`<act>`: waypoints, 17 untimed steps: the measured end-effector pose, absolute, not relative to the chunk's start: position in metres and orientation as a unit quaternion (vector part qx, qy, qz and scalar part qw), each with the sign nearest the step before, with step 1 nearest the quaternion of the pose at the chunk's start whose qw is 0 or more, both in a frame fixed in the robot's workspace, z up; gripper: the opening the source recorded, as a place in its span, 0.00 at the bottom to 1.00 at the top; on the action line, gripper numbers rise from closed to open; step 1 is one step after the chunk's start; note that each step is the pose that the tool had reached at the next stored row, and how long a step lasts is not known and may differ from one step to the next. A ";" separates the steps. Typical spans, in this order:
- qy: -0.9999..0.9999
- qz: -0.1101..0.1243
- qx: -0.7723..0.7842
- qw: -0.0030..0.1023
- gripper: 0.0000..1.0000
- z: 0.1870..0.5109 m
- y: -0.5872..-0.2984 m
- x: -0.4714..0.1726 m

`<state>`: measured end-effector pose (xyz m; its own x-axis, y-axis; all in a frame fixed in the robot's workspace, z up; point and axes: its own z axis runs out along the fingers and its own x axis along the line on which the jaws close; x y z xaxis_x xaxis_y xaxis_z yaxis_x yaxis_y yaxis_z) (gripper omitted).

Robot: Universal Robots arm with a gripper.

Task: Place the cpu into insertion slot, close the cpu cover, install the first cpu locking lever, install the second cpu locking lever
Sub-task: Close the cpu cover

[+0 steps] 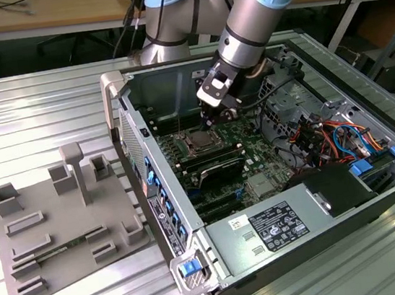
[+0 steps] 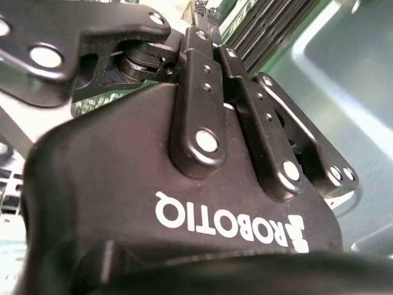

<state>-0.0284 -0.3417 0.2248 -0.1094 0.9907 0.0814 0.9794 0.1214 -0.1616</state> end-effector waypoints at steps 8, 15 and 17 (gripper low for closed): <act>-0.744 0.033 -0.662 0.085 0.11 0.214 -0.347 -0.044; -0.744 0.033 -0.662 0.085 0.11 0.209 -0.348 -0.048; -0.744 0.033 -0.662 0.085 0.11 0.207 -0.348 -0.049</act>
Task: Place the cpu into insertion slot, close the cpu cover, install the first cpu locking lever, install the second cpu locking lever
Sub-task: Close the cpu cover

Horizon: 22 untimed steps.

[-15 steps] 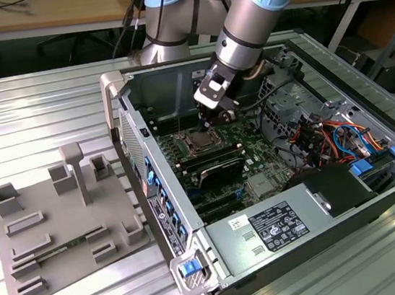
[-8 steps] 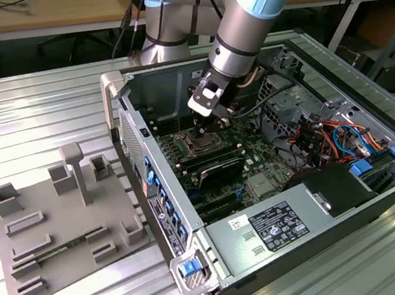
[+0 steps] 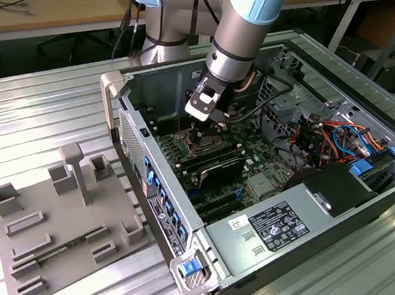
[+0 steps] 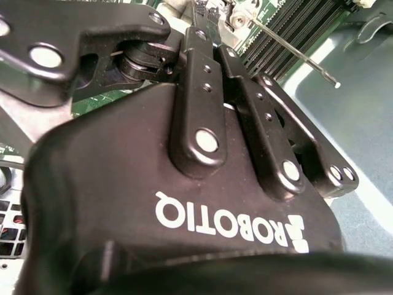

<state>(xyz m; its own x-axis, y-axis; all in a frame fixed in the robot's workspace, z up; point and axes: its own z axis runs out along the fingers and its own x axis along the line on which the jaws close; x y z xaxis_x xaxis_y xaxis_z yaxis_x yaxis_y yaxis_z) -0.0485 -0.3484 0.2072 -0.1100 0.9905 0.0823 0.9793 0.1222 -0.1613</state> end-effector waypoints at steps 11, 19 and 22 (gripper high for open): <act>-0.744 0.033 -0.662 0.085 0.11 0.208 -0.349 -0.048; -0.744 0.033 -0.662 0.085 0.11 0.219 -0.349 -0.048; -0.744 0.033 -0.661 0.086 0.11 0.219 -0.350 -0.048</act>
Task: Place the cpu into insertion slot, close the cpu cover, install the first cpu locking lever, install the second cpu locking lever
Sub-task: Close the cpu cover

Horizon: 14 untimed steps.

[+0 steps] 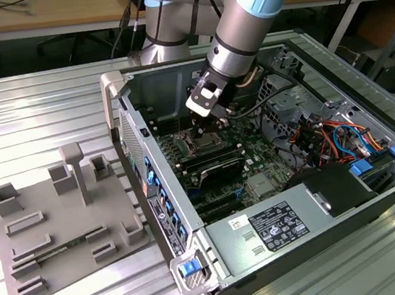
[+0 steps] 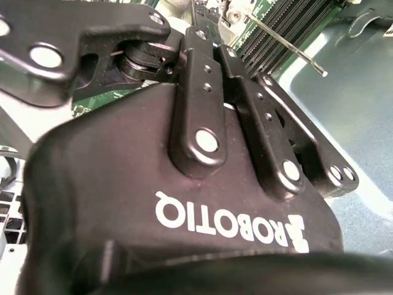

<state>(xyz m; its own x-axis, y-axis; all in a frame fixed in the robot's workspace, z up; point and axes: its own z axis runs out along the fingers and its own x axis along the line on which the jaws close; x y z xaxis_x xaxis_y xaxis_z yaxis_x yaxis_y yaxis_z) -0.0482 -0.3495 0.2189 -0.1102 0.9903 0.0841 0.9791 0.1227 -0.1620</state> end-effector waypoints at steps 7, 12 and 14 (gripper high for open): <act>-0.748 -0.001 -0.662 0.048 0.11 0.219 -0.349 -0.049; -0.748 -0.001 -0.662 0.049 0.11 0.218 -0.350 -0.057; -0.748 -0.001 -0.662 0.049 0.11 0.216 -0.350 -0.059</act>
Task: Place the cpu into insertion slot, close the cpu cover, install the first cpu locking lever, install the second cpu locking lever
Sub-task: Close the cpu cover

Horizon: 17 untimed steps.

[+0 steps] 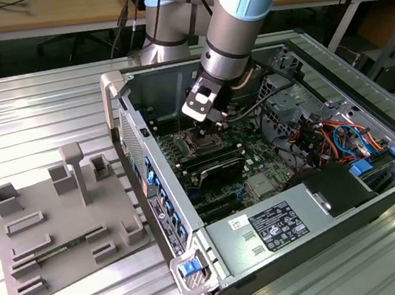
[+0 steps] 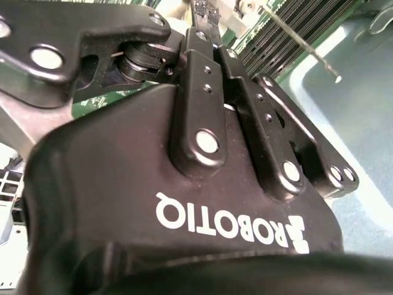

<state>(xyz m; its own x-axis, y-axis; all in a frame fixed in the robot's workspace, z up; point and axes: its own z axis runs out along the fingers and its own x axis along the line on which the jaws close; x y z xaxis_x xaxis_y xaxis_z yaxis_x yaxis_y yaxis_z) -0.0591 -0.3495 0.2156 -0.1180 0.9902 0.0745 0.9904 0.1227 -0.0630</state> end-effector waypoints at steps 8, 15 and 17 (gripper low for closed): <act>-0.748 -0.001 -0.662 0.049 0.11 0.208 -0.350 -0.063; -0.748 -0.001 -0.662 0.049 0.11 0.206 -0.350 -0.063; -0.748 -0.001 -0.662 0.049 0.11 0.206 -0.350 -0.063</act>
<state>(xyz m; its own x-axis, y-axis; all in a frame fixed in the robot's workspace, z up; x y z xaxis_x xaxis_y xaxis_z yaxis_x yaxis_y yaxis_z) -0.0627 -0.3499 0.2058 -0.1180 0.9902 0.0742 0.9904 0.1227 -0.0632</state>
